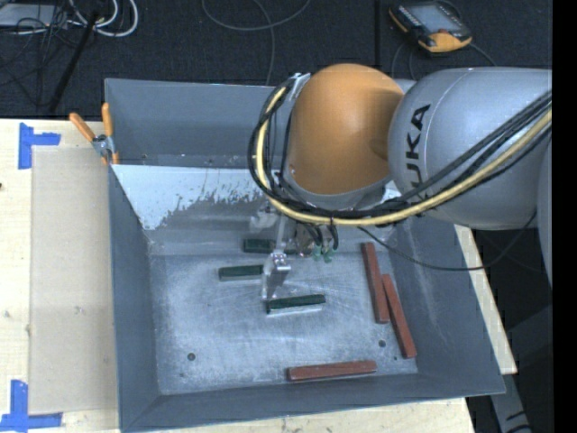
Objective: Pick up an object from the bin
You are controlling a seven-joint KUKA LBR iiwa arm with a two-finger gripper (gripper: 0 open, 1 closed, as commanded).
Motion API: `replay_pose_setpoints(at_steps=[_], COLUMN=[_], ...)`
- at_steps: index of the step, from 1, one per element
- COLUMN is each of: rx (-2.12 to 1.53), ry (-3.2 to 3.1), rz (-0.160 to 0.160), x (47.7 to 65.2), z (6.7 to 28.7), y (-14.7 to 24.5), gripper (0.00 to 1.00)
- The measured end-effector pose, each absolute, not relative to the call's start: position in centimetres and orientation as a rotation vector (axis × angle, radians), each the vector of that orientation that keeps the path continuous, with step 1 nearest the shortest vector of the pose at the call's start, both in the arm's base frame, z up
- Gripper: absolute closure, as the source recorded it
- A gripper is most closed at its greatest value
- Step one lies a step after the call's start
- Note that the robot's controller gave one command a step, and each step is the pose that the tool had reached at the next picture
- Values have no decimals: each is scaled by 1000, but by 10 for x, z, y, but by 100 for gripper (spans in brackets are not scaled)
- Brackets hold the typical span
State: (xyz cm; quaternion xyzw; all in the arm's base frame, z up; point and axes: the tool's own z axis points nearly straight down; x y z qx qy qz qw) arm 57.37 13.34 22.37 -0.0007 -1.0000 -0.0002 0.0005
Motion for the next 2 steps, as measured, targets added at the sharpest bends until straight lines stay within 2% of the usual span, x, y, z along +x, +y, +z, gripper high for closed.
replay_pose_setpoints(at_steps=[1, 2], rx=[-4, 154], ry=[-3141, -3140], rz=[-1, -2], x=[574, 589], z=[224, 198], y=[133, 98], gripper=[0, 0])
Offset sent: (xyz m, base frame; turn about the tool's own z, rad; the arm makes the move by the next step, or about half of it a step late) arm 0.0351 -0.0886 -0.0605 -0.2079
